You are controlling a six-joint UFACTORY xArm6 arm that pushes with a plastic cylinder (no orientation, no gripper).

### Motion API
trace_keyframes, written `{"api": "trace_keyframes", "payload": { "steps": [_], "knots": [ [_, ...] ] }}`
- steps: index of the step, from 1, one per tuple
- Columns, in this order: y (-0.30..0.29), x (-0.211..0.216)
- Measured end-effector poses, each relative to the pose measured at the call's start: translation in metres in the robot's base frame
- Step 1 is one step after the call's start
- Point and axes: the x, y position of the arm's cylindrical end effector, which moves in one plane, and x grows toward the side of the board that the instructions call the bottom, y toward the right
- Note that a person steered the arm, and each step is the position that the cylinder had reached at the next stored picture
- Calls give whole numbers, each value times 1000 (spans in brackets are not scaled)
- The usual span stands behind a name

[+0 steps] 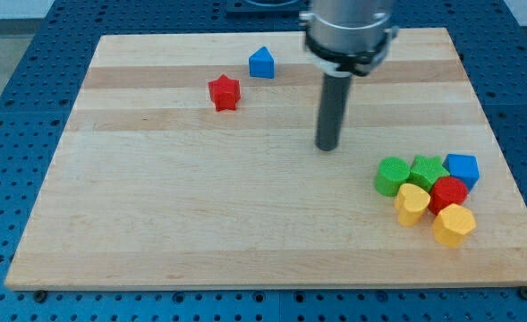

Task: Slide red star to yellow heart

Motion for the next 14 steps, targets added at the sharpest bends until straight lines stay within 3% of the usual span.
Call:
{"api": "trace_keyframes", "payload": {
  "steps": [2, 4, 6, 8, 12, 14],
  "knots": [
    [-125, -10],
    [-204, -47],
    [-202, -102],
    [-126, -110],
    [-93, -29],
    [-43, 0]
  ]
}}
